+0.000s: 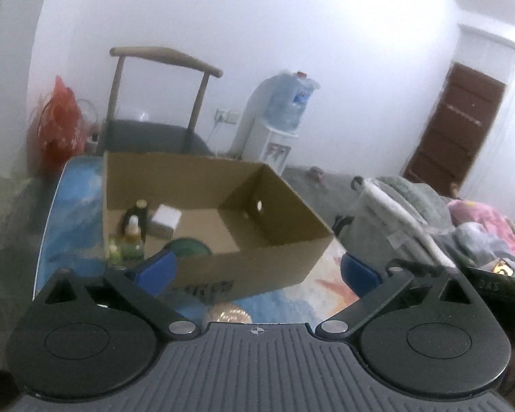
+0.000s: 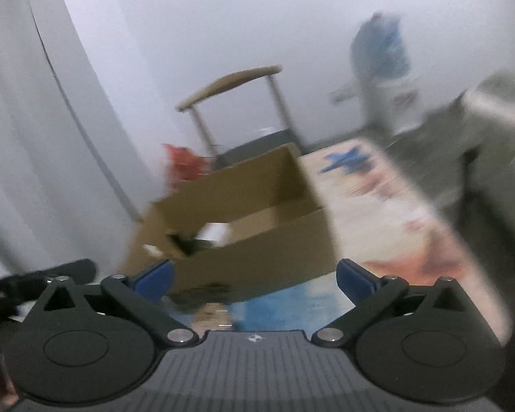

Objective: Organize rigid objects
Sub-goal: 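Withdraw the open right gripper from the box back over the table, then reach the right gripper down around the white pill jar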

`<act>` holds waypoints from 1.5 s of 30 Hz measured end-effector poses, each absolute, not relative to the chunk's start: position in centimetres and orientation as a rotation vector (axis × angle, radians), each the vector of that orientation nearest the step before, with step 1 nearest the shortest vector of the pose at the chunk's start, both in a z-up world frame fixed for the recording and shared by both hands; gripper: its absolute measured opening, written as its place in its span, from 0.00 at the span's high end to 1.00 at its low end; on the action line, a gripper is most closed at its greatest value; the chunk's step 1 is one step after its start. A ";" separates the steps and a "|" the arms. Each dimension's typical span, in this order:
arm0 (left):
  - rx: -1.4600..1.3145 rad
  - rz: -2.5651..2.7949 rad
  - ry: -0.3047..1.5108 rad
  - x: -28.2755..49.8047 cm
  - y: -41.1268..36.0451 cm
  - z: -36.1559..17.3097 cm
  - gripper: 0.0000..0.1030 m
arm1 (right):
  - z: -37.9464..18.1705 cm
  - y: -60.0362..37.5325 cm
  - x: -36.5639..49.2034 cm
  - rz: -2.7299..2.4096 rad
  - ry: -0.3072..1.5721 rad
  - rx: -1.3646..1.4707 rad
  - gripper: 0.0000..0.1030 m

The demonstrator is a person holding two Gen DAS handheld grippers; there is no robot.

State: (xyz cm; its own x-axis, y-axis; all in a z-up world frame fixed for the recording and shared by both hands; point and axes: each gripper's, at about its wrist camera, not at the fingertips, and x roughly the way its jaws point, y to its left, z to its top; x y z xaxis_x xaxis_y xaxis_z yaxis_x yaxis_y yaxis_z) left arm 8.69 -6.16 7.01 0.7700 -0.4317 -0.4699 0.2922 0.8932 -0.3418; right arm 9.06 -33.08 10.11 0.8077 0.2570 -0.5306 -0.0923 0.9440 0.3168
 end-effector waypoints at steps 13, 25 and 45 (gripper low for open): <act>-0.357 -0.431 0.482 8.1 -1.5 6.0 0.00 | 11.3 -28.4 6.9 -0.012 0.562 -0.036 0.00; -0.459 -0.502 0.472 7.9 2.1 4.6 0.00 | 12.0 -27.0 6.7 0.109 0.553 0.037 0.00; -0.259 -0.459 0.493 7.1 1.5 3.5 0.00 | 12.5 -26.2 4.6 0.325 0.456 0.188 0.00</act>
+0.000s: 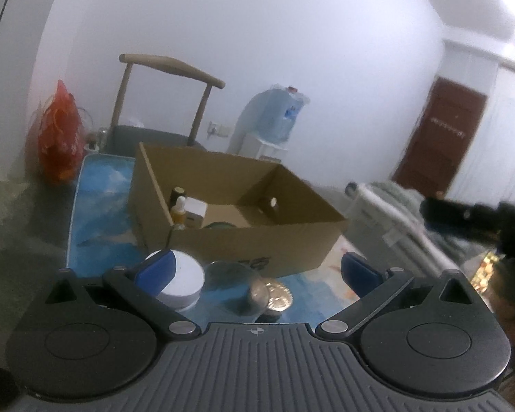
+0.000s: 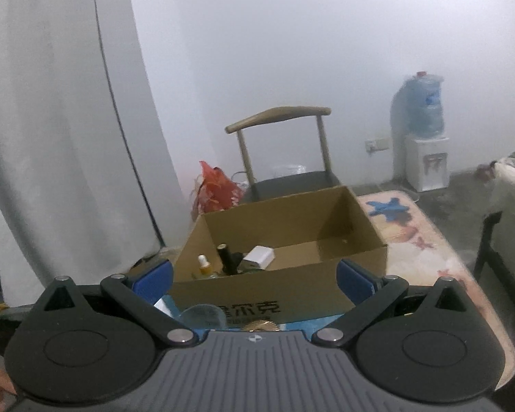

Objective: Organize rigid objects
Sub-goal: 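Reach the right gripper down around the white pill jar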

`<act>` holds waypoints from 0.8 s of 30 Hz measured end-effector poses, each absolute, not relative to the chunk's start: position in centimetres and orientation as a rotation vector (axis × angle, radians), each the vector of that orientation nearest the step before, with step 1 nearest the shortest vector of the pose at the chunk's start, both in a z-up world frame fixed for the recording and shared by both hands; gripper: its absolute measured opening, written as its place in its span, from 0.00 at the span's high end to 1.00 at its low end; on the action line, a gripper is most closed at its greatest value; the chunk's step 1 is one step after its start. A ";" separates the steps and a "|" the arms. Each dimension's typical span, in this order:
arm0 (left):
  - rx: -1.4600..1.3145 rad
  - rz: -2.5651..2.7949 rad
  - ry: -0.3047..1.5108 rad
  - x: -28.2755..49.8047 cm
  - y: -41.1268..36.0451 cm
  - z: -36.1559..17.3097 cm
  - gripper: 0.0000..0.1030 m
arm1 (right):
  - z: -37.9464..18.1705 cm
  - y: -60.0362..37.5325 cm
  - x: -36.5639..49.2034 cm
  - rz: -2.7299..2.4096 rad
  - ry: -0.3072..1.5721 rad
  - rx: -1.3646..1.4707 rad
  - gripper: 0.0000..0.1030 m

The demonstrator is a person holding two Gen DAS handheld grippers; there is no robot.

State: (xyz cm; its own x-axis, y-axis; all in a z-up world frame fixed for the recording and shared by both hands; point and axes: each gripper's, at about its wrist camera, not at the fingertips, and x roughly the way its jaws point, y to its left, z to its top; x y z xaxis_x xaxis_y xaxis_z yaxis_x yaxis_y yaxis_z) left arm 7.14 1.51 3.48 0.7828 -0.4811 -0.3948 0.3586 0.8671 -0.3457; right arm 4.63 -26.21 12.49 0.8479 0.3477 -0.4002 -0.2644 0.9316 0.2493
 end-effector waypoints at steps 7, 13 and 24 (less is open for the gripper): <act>-0.180 -0.405 0.493 7.0 1.7 2.9 0.02 | 12.0 -23.0 6.4 0.482 0.496 0.171 0.01; -0.140 -0.378 0.509 8.1 2.4 2.3 0.12 | 11.6 -18.8 8.9 0.604 0.545 0.116 0.09; -0.169 -0.400 0.577 10.4 3.8 1.1 0.35 | 8.4 -12.2 14.2 0.736 0.735 0.058 0.34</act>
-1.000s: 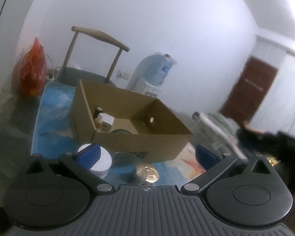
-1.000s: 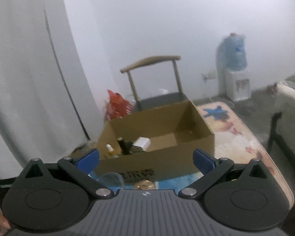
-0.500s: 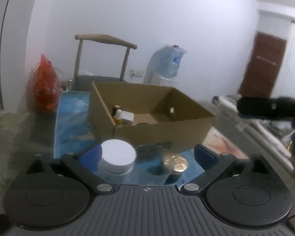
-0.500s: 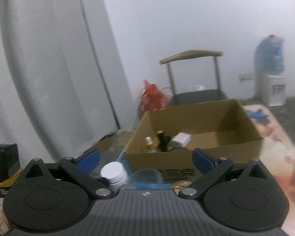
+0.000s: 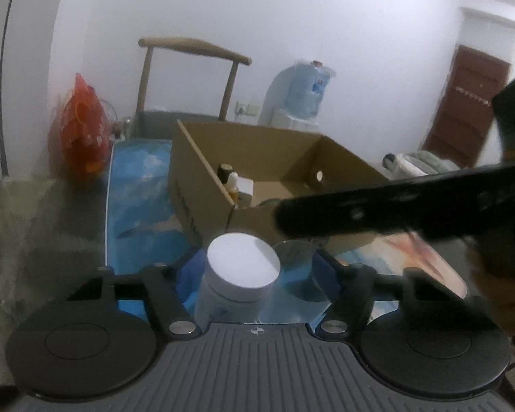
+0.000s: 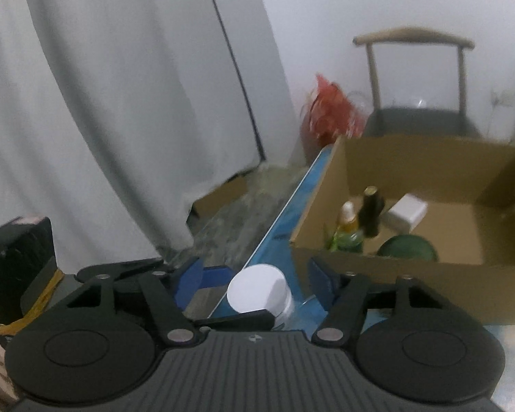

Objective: Organize rigid objects
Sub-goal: 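Reach the right gripper down around the white pill jar, then close the right gripper on the green-labelled white pill jar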

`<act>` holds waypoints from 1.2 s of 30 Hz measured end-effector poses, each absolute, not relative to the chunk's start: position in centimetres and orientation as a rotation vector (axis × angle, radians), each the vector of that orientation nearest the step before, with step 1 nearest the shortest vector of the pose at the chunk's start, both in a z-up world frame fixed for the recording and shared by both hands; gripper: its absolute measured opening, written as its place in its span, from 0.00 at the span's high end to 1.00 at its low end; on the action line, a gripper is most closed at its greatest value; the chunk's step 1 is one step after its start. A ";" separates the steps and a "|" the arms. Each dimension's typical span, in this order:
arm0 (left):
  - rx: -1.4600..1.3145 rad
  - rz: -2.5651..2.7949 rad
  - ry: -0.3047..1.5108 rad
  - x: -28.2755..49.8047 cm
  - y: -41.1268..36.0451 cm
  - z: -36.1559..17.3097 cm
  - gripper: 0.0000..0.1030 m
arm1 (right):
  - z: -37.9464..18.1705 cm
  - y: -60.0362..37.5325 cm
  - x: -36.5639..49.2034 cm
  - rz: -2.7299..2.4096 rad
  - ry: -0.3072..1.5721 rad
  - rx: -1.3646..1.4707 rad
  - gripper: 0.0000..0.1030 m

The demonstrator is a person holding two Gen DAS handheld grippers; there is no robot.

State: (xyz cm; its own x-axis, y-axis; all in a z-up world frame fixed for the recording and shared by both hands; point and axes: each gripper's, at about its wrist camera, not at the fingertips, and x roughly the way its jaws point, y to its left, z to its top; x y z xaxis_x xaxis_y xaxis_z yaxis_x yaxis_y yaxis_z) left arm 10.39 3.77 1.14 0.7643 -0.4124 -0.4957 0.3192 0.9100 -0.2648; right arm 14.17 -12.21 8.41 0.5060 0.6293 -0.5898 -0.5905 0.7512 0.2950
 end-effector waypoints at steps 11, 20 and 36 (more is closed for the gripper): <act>-0.189 -0.391 0.584 10.9 4.3 0.5 0.50 | 5.9 -10.6 16.0 0.769 0.847 0.037 0.49; -0.178 -0.381 0.555 10.1 4.4 1.4 0.63 | 6.9 -11.2 15.6 0.778 0.825 0.068 0.54; -0.241 -0.398 0.561 10.2 5.3 0.6 0.41 | 7.4 -13.4 15.9 0.734 0.790 0.123 0.63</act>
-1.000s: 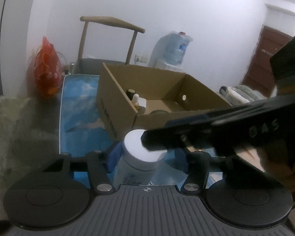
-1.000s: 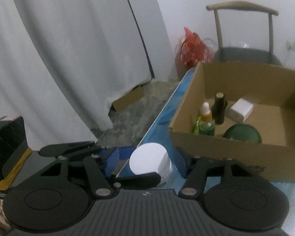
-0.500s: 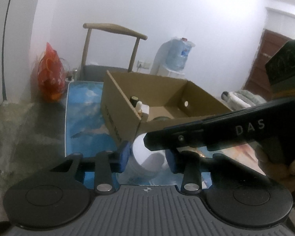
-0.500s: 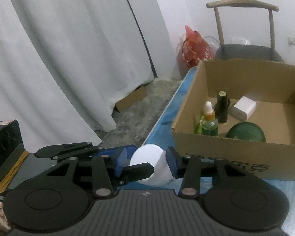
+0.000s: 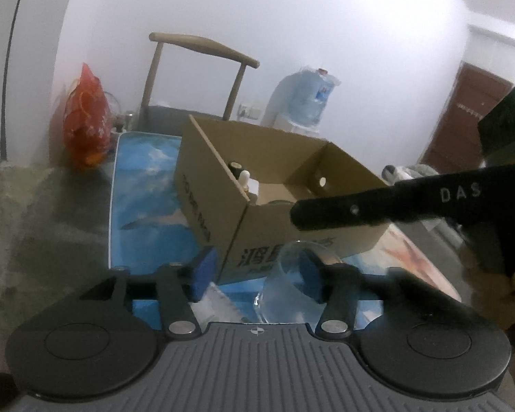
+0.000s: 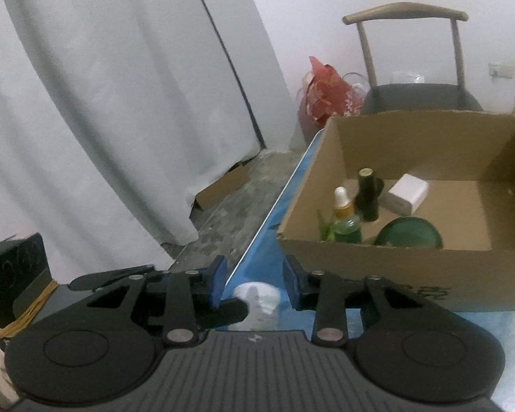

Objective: Organize rigid objects
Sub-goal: 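Close the right gripper on the green-labelled white pill jar, then lift the pill jar off the table with the right gripper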

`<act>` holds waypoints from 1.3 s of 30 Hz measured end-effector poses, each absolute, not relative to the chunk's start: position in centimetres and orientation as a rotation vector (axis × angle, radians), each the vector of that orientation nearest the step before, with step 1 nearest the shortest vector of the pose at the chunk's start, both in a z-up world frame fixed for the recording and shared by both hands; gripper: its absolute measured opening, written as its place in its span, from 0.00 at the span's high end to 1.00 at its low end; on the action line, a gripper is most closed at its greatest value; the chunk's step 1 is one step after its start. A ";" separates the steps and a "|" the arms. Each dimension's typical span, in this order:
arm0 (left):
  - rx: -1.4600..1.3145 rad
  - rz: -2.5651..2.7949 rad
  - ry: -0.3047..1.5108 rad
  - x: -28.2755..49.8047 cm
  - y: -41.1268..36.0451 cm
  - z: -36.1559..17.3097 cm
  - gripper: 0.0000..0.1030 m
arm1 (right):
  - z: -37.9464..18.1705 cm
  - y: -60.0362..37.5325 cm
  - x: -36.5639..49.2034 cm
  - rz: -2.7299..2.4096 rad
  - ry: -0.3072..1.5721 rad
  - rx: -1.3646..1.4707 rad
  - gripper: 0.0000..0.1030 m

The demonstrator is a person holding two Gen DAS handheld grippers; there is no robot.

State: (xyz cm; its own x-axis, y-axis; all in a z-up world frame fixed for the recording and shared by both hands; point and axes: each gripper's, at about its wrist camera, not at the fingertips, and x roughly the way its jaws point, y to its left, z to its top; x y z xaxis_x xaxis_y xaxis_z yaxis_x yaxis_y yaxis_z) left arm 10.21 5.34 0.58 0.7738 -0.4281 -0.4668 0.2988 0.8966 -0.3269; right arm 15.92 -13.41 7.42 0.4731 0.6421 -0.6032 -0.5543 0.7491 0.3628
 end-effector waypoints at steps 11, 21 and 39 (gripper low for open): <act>-0.211 -0.314 0.700 9.3 6.0 -0.4 0.20 | 7.9 -14.2 13.6 0.740 0.769 0.139 0.62; -0.223 -0.248 0.881 11.1 6.4 -3.0 0.47 | 7.7 -15.3 11.1 0.731 0.771 0.185 0.62; -0.500 -0.333 0.763 9.0 9.0 -0.3 0.53 | 7.7 -16.7 9.7 0.736 0.746 0.234 0.62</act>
State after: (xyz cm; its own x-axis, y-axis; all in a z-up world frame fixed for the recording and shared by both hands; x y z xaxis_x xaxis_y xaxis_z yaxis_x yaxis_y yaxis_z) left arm 8.97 8.95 -0.34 0.6797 -0.4596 -0.5717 0.1073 0.8333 -0.5423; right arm 9.74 -16.65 7.67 0.5014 0.6816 -0.5330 -0.5233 0.7295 0.4406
